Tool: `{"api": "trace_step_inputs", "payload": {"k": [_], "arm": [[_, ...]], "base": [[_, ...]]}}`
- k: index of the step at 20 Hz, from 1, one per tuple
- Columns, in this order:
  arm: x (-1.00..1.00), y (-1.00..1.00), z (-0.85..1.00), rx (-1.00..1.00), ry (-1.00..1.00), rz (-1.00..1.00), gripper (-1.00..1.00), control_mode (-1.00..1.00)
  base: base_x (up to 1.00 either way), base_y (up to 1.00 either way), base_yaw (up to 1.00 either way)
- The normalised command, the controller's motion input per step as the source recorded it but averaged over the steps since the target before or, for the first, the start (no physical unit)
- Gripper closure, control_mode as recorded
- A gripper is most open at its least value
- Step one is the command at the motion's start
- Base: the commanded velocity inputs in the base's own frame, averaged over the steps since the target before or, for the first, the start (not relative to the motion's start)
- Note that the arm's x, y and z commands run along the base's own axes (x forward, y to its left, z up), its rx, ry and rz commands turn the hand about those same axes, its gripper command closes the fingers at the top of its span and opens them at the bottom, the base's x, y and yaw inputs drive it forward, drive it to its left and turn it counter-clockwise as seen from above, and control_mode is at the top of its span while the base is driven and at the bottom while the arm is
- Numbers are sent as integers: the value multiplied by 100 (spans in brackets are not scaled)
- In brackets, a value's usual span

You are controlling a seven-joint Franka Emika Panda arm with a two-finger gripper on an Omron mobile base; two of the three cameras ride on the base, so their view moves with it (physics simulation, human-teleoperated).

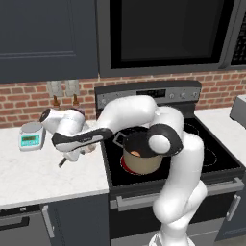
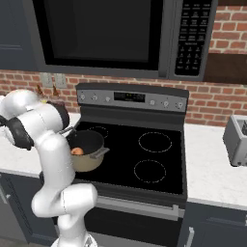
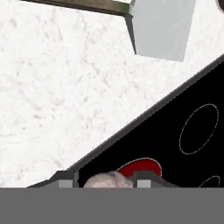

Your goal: Put the onion and garlic in the pot. Retrieve the spatula and lightly stir the vegetables in the pot.

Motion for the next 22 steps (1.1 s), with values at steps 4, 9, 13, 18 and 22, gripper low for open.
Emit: {"api": "trace_step_inputs", "payload": {"k": [4,9,13,18,22], "arm": [[-96,-77,95,14,-15,15,100,-100],[-76,-98,85,15,-7,15,100,-100],[-25,-100,53,19,0,9,100,-100],[27,-100,-9,13,17,3,100,-100],[52,-89,-27,3,17,0,100,-100]], "base": [[0,0,0],[0,0,0],[0,0,0],[0,0,0],[0,0,0]]}}
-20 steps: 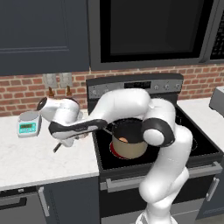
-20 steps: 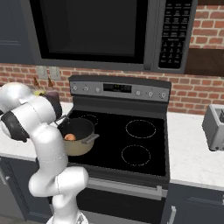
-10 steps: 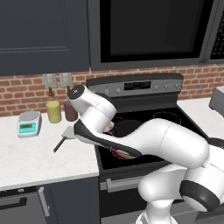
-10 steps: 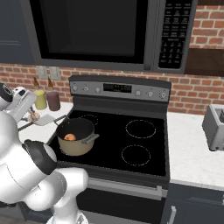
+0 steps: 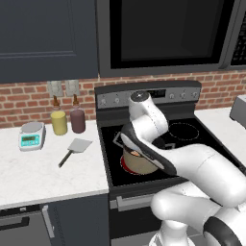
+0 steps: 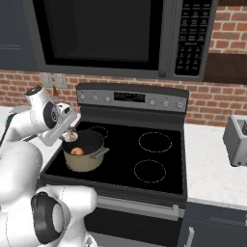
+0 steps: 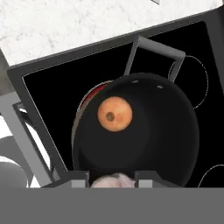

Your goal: Put the onion and garlic in the pot. Retrieve the spatula and lightly stir the vegetables in the pot.

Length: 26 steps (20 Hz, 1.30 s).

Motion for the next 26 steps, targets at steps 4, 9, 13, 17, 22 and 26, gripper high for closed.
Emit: {"api": "trace_step_inputs", "payload": {"k": [4,9,13,17,22,26], "arm": [[54,-29,-35,0,17,0,100,-100],[26,0,-44,0,14,0,-100,-100],[6,0,-5,1,1,0,-100,-100],[-5,0,39,7,-1,0,-100,-100],[-63,54,65,6,-5,6,-100,-100],[-96,100,27,9,0,1,-100,-100]], "base": [[0,0,0],[0,0,0],[0,0,0],[0,0,0],[0,0,0],[0,0,0]]}}
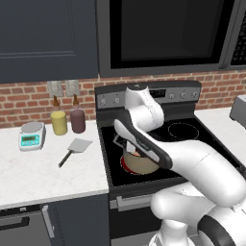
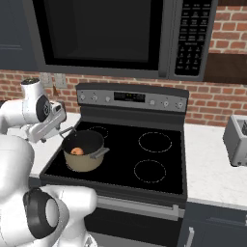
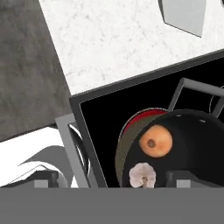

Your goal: Put the onion and garlic in the pot. Retrieve the spatula and lightly stir the vegetables in the pot.

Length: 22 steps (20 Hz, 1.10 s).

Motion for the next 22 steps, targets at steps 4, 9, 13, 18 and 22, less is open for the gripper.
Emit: {"api": "trace_step_inputs", "payload": {"k": [4,9,13,18,22], "arm": [[-53,100,2,14,9,-26,-100,-100],[-1,100,0,14,22,-45,-100,-100],[0,100,0,9,18,-51,-100,-100],[19,94,-20,0,9,-52,-100,-100],[71,74,-48,-9,1,-34,-100,-100]], "base": [[0,0,0],[0,0,0],[0,0,0],[0,0,0],[0,0,0]]}}
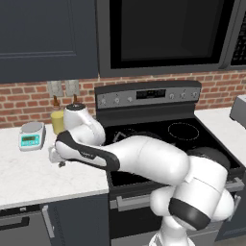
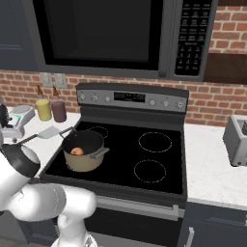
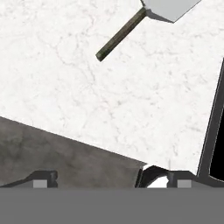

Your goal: Put the onion and garlic in the pot. Retrieve the spatula and lightly stir the vegetables in the pot.

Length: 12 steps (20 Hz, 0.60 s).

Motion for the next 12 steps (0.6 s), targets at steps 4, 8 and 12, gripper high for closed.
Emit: {"api": "trace_step_inputs", "payload": {"k": [4,8,12], "arm": [[79,40,-40,-3,0,-32,-100,-100],[66,20,-34,0,0,-23,-100,-100],[64,29,-44,0,6,-15,-100,-100]], "base": [[0,0,0],[0,0,0],[0,0,0]]}}
